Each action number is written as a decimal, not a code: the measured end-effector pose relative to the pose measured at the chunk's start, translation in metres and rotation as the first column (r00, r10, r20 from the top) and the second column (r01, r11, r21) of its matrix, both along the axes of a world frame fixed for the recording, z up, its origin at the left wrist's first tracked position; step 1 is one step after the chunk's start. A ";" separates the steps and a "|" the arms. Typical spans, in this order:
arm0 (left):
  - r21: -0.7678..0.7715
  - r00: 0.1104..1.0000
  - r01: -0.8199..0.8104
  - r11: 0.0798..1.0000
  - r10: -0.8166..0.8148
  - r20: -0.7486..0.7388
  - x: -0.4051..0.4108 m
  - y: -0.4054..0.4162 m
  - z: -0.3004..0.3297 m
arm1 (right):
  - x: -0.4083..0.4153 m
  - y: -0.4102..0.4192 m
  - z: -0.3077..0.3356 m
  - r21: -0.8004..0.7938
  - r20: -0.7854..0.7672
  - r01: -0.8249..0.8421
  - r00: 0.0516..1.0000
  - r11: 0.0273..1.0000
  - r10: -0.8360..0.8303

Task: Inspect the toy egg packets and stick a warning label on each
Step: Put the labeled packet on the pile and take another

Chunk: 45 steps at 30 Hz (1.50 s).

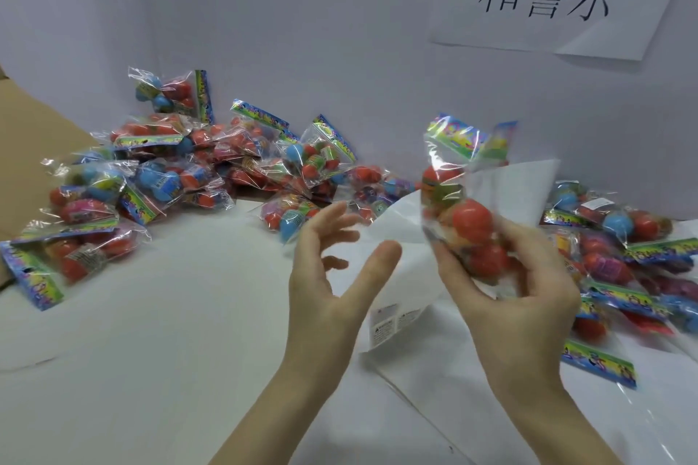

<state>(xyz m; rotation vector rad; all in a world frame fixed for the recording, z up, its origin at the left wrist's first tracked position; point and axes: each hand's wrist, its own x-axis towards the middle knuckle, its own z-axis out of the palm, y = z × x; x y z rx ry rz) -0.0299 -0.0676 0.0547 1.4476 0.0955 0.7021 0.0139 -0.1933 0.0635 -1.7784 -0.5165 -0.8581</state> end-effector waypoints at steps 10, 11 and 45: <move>-0.308 0.950 0.310 0.900 -0.304 0.067 0.000 0.003 0.004 | -0.013 0.013 -0.009 -0.356 0.206 -0.231 0.926 0.906 0.317; -0.363 0.936 0.348 0.864 -0.341 0.086 0.000 0.005 0.006 | -0.013 0.012 -0.008 -0.304 0.201 -0.238 0.930 0.922 0.306; -0.321 0.912 0.388 0.864 -0.411 -0.002 0.000 0.008 0.008 | 0.004 -0.005 0.016 0.536 -0.530 -0.341 0.576 0.772 0.622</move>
